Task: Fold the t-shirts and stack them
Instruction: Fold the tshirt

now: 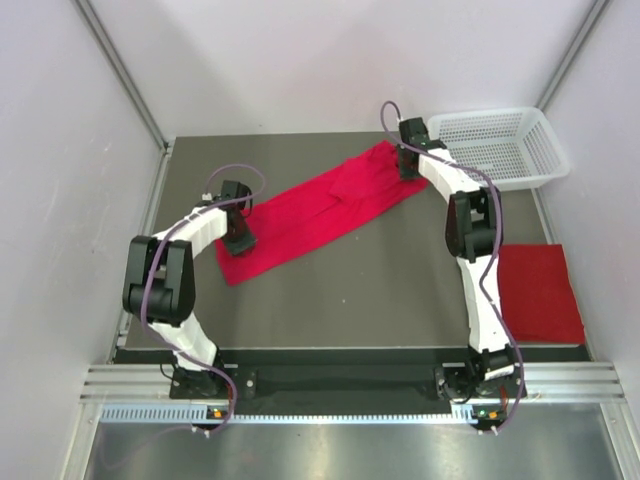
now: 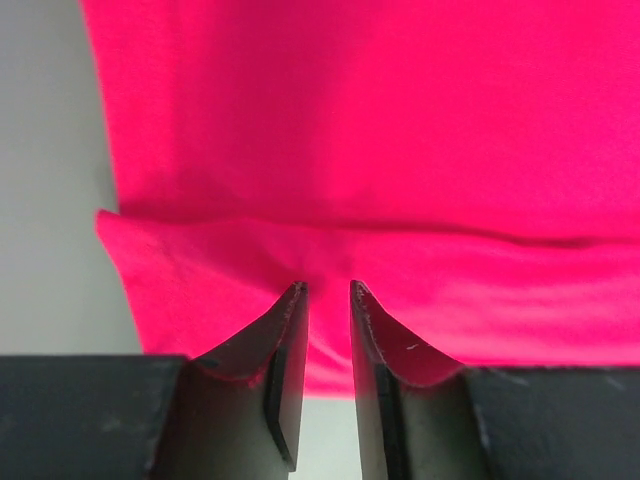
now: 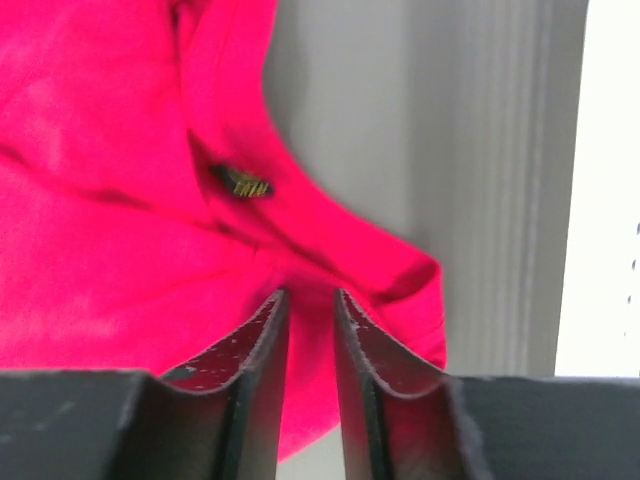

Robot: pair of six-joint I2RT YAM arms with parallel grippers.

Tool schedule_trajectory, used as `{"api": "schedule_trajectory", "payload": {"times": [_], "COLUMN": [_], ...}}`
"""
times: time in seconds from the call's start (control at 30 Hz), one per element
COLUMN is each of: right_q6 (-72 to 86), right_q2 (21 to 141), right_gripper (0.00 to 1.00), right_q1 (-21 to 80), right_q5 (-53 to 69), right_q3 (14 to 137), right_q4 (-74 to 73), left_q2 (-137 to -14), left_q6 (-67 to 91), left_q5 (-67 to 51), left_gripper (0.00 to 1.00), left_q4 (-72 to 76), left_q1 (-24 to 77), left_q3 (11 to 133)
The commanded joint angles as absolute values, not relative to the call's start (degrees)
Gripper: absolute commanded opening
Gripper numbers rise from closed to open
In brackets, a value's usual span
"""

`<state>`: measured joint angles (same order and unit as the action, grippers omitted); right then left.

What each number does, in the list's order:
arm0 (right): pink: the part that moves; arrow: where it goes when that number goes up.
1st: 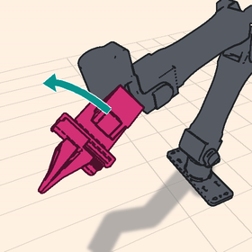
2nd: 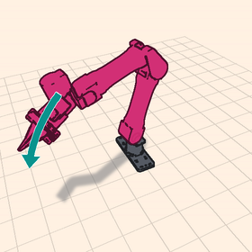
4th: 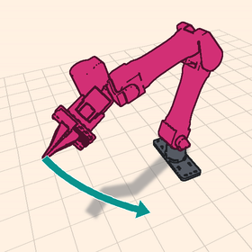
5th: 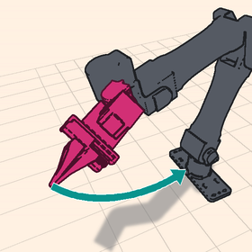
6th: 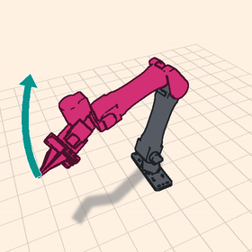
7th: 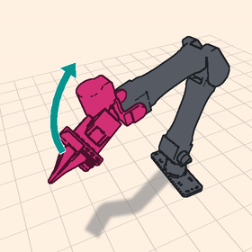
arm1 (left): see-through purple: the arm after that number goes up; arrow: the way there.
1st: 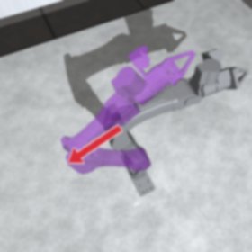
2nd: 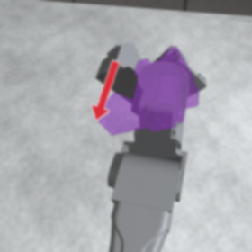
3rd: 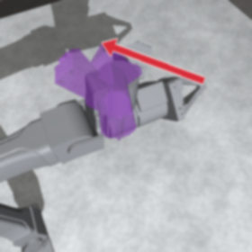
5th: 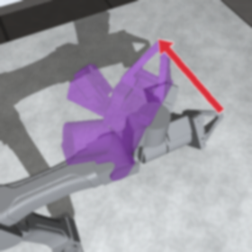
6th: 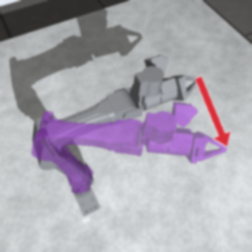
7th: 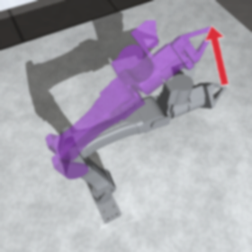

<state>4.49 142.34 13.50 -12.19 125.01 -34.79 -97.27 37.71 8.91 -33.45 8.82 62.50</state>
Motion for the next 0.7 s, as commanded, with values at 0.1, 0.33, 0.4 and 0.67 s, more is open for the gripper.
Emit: {"api": "schedule_trajectory", "payload": {"times": [0.1, 0.33, 0.4, 0.67], "right_q6": [6.2, 20.5, 24.8, 41.4], "right_q2": [126.3, 117.2, 115.3, 112.4], "right_gripper": [0.32, 0.56, 0.57, 0.57], "right_q1": [13.3, 13.3, 13.4, 13.3], "right_q5": [-8.4, -3.7, -3.1, -2.9], "right_q3": [116.8, 103.4, 98.2, 86.1], "right_q4": [-29.8, -26.2, -23.7, -16.0], "left_q2": [-100.2, -97.2, -96.1, -90.6], "left_q6": [40.7, 44.6, 46.0, 47.7], "left_q5": [14.9, 19.1, 20.6, 21.6], "left_gripper": [0.31, 0.33, 0.33, 0.32], "left_q4": [-34.4, -36.0, -37.0, -37.4], "left_q1": [7.3, 7.2, 7.1, 7.2], "left_q3": [60.3, 53.8, 53.2, 47.6]}}
